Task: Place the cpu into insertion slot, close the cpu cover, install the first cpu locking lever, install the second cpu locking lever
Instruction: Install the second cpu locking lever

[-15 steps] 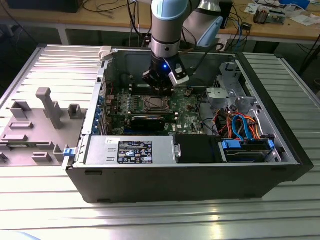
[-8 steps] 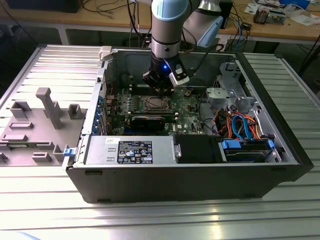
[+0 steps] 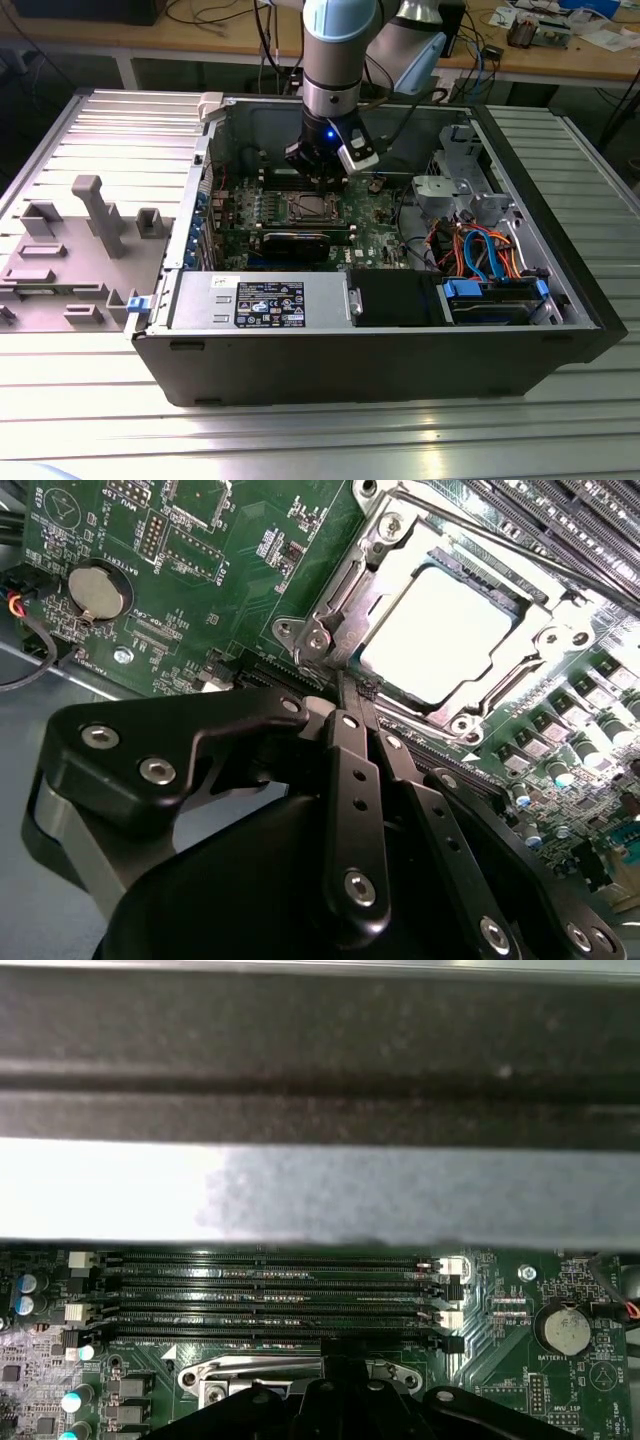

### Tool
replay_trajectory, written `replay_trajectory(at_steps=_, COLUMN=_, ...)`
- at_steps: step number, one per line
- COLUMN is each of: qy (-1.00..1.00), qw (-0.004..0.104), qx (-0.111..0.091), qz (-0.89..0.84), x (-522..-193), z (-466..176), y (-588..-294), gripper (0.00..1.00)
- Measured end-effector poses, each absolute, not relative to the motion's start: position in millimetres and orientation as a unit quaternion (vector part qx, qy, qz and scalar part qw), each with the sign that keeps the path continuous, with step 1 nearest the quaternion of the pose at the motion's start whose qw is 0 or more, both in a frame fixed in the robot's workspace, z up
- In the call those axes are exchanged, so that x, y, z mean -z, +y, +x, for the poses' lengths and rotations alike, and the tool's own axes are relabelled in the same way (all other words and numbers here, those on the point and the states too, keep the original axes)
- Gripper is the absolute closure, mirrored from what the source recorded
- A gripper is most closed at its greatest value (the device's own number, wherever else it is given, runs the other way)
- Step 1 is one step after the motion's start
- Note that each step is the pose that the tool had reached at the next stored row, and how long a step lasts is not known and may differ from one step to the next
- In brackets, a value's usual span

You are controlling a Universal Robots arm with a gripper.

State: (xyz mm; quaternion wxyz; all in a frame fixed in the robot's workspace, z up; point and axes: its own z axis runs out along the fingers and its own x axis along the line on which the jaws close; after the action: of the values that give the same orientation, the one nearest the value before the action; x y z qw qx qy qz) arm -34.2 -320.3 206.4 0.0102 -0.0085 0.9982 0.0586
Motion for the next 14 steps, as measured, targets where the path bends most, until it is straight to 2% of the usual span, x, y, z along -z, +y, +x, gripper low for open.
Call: replay_trajectory(at_steps=14, qy=0.998, qw=0.01, qx=-0.059, qz=-0.008, x=-219, z=-34, y=-326, gripper=0.89)
